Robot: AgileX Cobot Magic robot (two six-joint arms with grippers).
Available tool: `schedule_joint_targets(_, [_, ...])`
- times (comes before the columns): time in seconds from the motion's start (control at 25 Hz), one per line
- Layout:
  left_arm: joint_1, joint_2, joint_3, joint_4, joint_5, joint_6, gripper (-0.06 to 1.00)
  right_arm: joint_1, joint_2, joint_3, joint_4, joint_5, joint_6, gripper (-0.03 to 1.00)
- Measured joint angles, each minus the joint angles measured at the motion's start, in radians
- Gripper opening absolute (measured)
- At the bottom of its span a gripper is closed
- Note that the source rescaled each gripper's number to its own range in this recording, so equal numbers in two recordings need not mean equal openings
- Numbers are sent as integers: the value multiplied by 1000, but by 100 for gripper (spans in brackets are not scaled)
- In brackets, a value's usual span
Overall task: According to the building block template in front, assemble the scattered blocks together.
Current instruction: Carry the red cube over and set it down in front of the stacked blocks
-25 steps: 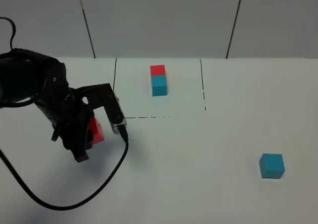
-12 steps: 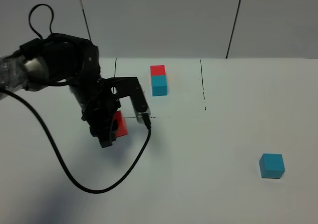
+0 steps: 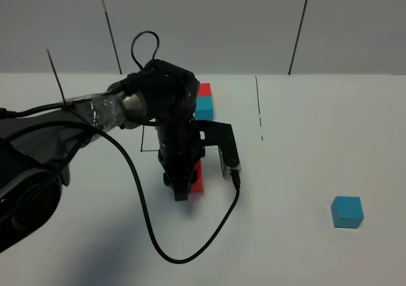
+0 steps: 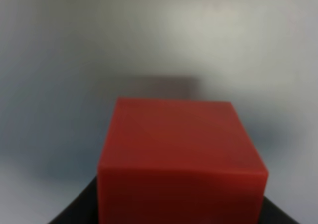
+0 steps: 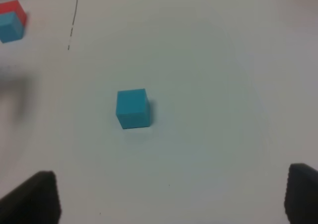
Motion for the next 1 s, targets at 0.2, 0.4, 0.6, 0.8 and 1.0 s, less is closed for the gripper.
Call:
schedule_joint_targets(0.2, [-18,44,-2,46,-5,-14,0,0,0,0,0,0,0,80])
schedule_joint_targets(0.4, [-18,50,-9,47,-11,-12,0,0,0,0,0,0,0,80])
schedule_joint_targets(0.6, [-18,50,-9,43,-38,2,0,0,0,0,0,0,0,80])
schedule_joint_targets(0.8, [-18,51,-9,43,-44,2,0,0,0,0,0,0,0,80])
schedule_joint_targets(1.0, [-18,51,-9,43,-44,2,0,0,0,0,0,0,0,80])
